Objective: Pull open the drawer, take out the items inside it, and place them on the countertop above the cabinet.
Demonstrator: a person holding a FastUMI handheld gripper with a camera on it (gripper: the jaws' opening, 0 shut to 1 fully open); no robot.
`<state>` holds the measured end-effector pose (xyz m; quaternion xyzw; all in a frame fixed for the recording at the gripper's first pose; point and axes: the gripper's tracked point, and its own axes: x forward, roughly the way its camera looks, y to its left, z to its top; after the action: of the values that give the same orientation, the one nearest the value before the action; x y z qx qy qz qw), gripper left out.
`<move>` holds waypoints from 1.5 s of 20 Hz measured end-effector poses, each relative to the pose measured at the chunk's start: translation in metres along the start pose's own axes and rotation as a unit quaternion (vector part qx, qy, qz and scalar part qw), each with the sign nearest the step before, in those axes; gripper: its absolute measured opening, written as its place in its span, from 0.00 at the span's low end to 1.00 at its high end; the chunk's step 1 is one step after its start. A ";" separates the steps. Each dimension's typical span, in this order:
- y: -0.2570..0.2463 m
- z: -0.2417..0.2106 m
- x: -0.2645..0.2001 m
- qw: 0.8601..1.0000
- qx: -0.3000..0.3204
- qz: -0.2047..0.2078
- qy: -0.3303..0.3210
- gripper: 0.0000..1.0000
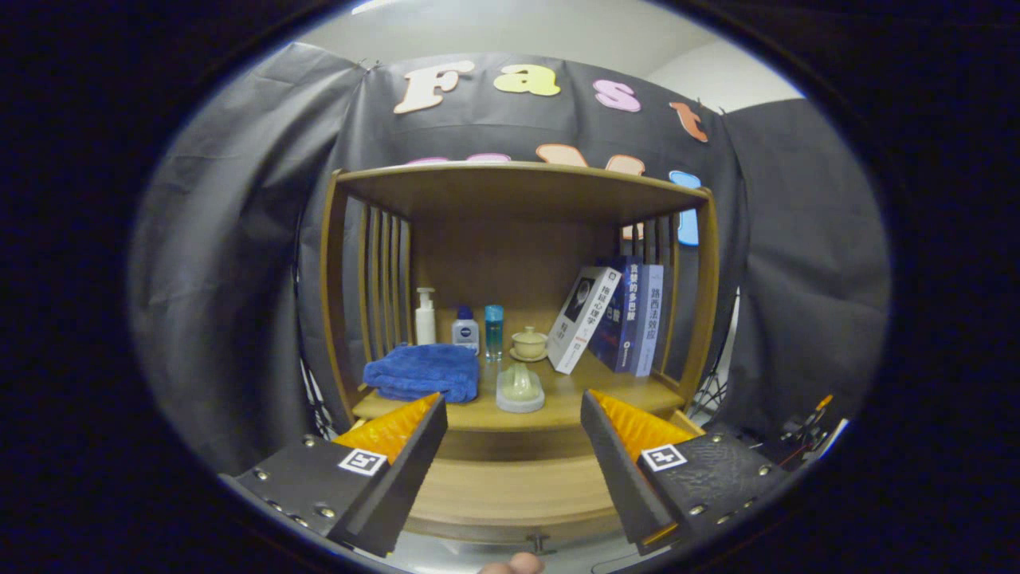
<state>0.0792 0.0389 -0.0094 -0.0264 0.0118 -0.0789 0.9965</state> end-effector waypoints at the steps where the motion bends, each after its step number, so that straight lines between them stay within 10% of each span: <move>1: -0.005 -0.004 -0.005 1.000 0.005 -0.004 -0.004 1.00; 16: -0.018 -0.112 -0.069 0.998 -0.060 -0.012 0.032 1.00; 30: -0.029 -0.217 -0.014 0.997 -0.005 -0.003 0.079 1.00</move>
<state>0.0544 0.0016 -0.2246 -0.0250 0.0911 -0.0838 0.9920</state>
